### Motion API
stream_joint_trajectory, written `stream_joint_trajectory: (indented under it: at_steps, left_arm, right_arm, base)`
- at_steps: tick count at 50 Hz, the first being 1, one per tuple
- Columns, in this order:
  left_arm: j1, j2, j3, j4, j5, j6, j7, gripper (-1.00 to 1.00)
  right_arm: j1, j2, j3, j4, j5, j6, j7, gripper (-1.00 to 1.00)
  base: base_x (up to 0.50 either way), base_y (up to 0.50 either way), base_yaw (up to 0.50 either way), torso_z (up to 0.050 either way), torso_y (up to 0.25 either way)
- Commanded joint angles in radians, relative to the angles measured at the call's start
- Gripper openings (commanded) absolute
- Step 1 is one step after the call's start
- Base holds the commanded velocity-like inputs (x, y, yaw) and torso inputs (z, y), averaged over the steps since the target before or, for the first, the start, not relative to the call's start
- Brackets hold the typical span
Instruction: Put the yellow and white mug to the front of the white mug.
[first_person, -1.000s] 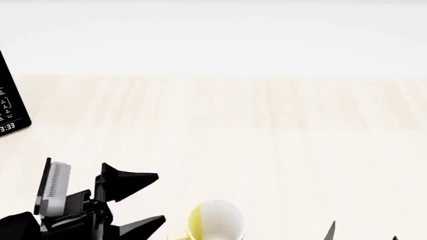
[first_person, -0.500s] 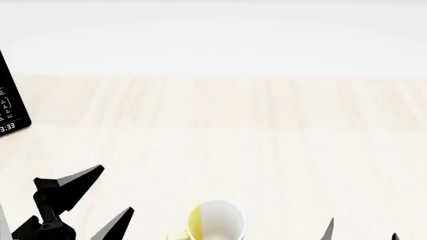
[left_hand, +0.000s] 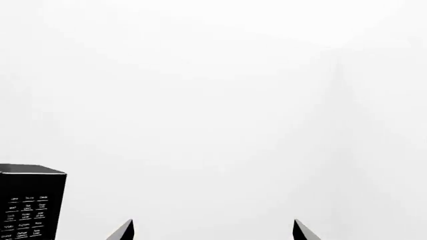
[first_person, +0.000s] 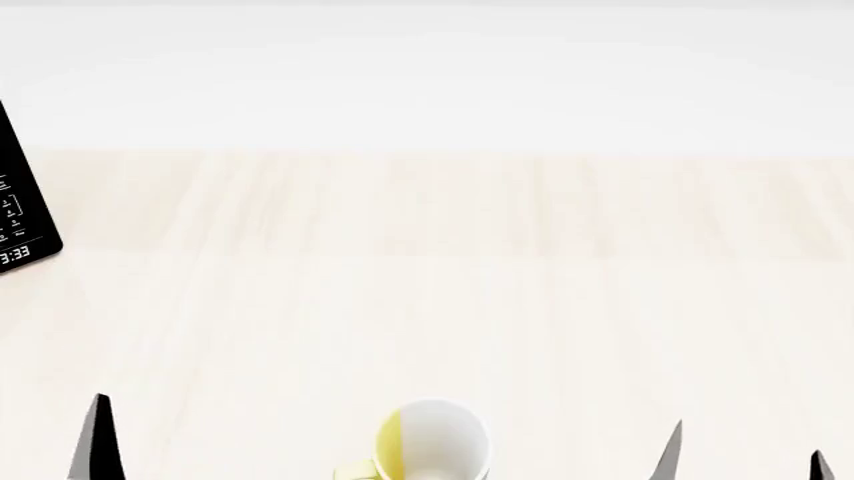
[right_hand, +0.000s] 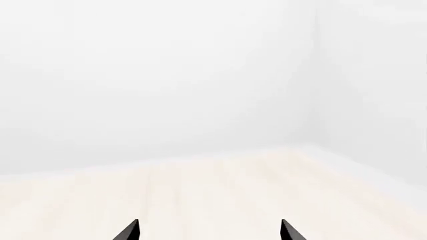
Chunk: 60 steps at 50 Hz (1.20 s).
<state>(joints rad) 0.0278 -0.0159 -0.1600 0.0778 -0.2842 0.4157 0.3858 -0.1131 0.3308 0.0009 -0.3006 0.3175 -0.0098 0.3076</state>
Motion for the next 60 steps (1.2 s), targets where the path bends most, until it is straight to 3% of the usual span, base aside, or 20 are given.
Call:
stream_joint_trajectory:
  at_steps: [1,15,28,35,50,60]
  left_arm:
    - [0.072,-0.004,0.047,0.022,0.093,0.158,-0.246,1.0]
    - [0.084,-0.006,0.032,0.029,0.243,0.282,-0.494,1.0]
    - [0.147,-0.016,0.055,0.133,0.335,0.377,-0.6,1.0]
    - [0.182,-0.019,0.034,0.199,0.354,0.403,-0.677,1.0]
    - [0.178,-0.046,0.031,0.191,0.373,0.355,-0.746,1.0]
    - [0.151,-0.054,0.027,0.212,0.325,0.153,-0.775,1.0]
  right_arm:
    - [-0.027,0.005,0.002,-0.013,-0.033,-0.065,-0.001,1.0]
    - [-0.049,-0.023,0.062,-0.02,-0.024,-0.195,0.025,1.0]
    - [-0.078,-0.058,0.101,-0.049,-0.082,-0.296,0.079,1.0]
    - [-0.107,-0.113,0.146,-0.049,-0.108,-0.492,0.107,1.0]
    - [-0.122,-0.112,0.151,-0.003,-0.137,-0.656,0.076,1.0]
    - [-0.129,-0.116,0.143,0.0,-0.169,-0.72,0.066,1.0]
  base:
    - [0.0,0.0,0.0,0.0,0.0]
    - [0.0,0.0,0.0,0.0,0.0]
    - [0.0,0.0,0.0,0.0,0.0]
    - [0.0,0.0,0.0,0.0,0.0]
    - [0.0,0.0,0.0,0.0,0.0]
    - [0.0,0.0,0.0,0.0,0.0]
